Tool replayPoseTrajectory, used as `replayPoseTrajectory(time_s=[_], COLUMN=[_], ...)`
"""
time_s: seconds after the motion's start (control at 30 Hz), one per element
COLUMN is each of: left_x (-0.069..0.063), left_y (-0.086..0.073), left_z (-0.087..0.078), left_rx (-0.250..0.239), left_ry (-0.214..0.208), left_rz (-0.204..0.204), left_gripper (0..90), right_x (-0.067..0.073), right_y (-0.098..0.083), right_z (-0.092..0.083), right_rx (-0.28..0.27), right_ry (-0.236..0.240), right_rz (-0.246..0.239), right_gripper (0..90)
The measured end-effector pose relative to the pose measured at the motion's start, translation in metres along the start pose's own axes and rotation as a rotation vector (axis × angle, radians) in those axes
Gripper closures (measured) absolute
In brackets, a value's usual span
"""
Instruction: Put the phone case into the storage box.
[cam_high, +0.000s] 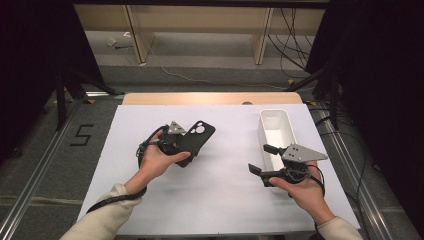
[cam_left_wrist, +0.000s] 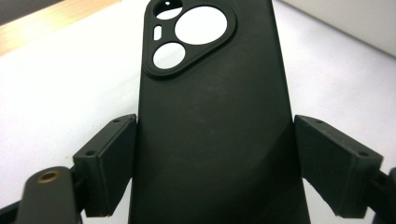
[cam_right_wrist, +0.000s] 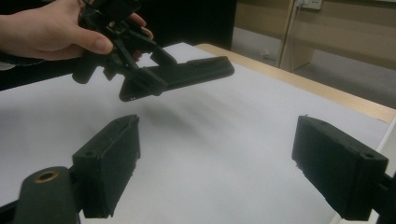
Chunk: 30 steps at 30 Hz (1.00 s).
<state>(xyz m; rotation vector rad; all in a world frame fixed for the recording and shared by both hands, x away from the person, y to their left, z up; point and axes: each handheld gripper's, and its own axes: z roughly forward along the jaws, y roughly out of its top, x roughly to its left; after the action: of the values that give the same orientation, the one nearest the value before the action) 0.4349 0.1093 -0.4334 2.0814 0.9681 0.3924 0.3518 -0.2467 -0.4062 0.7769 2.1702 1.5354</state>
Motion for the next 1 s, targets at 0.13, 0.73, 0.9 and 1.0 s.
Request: replayPoseTrajectory(time_s=[0.13,0.73,0.9,1.0], left_x=[-0.005,-0.022,-0.026,-0.029], left_y=[-0.003,-0.016,-0.020,-0.022], left_z=[-0.009,-0.031,-0.035,-0.038], left_rx=[-0.020,-0.066,-0.073,-0.080], left_ry=[-0.005,-0.013,-0.017,-0.019], left_rz=[0.003,0.035,0.040,0.043], left_gripper=[16.3,16.4,16.3,16.4], right_x=[0.001,0.006,0.010,0.010], right_y=[0.002,0.018,0.024,0.029], right_z=[0.004,0.031,0.044,0.050], right_rx=[0.004,0.002,0.005,0.001], right_ry=[-0.002,-0.002,0.006,0.007], right_rz=[-0.002,0.007,0.000,0.001], right_gripper=[16.4,16.4,16.4,16.4])
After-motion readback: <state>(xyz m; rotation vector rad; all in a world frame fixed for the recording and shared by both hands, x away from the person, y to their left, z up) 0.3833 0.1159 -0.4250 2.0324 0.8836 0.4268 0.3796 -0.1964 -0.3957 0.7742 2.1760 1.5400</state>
